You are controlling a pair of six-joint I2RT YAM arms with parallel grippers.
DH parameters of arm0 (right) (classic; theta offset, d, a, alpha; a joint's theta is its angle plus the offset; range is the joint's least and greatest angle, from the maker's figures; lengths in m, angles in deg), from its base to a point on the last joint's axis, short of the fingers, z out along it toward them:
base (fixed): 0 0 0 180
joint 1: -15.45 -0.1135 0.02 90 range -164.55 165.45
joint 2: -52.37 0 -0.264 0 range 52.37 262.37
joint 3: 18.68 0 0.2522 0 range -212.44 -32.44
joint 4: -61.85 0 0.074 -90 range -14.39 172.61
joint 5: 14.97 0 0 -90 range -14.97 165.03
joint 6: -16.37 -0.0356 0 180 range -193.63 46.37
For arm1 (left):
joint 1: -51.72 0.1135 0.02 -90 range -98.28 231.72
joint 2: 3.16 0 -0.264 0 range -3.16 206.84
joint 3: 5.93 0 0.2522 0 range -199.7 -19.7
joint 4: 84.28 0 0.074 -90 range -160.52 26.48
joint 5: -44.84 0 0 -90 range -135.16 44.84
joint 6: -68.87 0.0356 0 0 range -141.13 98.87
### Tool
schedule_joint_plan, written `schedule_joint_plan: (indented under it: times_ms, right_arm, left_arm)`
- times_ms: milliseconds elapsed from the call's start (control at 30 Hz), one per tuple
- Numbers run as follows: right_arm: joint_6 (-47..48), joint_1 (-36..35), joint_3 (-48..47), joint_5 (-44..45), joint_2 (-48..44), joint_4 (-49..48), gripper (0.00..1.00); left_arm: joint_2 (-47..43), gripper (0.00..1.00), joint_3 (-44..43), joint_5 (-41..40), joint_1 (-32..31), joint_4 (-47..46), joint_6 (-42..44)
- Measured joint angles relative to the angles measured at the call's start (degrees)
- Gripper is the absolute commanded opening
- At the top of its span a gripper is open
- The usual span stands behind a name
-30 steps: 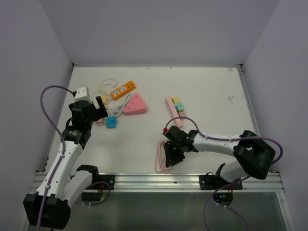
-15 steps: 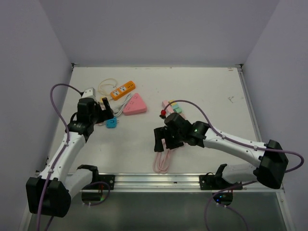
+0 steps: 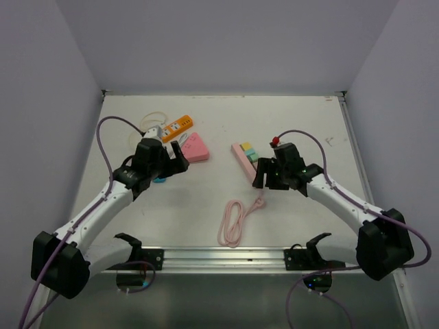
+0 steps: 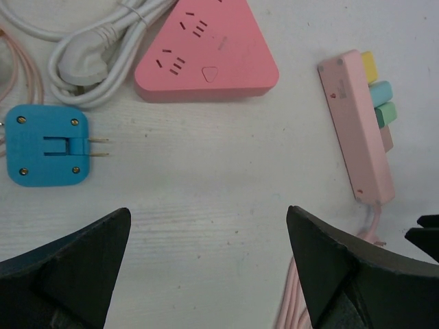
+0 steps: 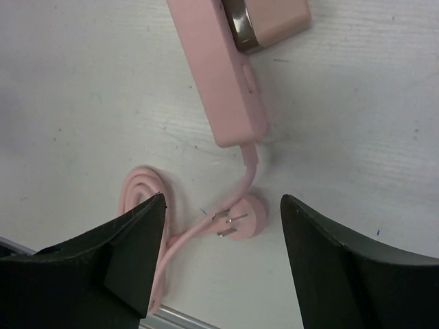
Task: Pull the plug off the socket
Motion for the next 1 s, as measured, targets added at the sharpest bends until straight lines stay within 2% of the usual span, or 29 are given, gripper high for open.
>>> schedule_joint_plan:
  times_ms: [267, 467, 567, 633, 800, 900, 1000]
  right_arm:
    - [2.86, 1.14, -1.16, -1.27, 12.11, -7.30, 0.68]
    - [4.70, 1.14, -3.96, -1.11, 16.44, -10.03, 0.58]
    - [5.75, 0.96, -4.37, -1.97, 17.79, -11.98, 0.50]
    - [6.49, 0.44, -4.44, -2.12, 18.67, -12.48, 0.41]
    - [8.31, -5.20, -4.81, 0.17, 19.15, -12.87, 0.24]
    - [7.96, -10.91, -4.81, 0.79, 19.15, -12.90, 0.19]
    - [6.69, -15.87, -4.63, 1.53, 19.10, -13.07, 0.19]
  left_arm:
    - [4.66, 0.99, -0.46, -2.16, -8.79, -0.02, -5.68]
    - [4.87, 1.00, -0.44, -2.99, -10.14, -0.09, -7.85]
    - [4.87, 1.00, -0.28, -3.02, -10.19, -0.50, -8.41]
    - [4.87, 1.00, 0.07, -3.02, -10.29, -0.57, -8.61]
    - [4.87, 1.00, 1.11, -3.02, -10.62, -0.52, -8.92]
    - [4.81, 1.00, 1.66, -3.15, -10.64, -0.39, -8.92]
    - [4.17, 1.00, 2.25, -3.54, -10.64, -0.22, -8.92]
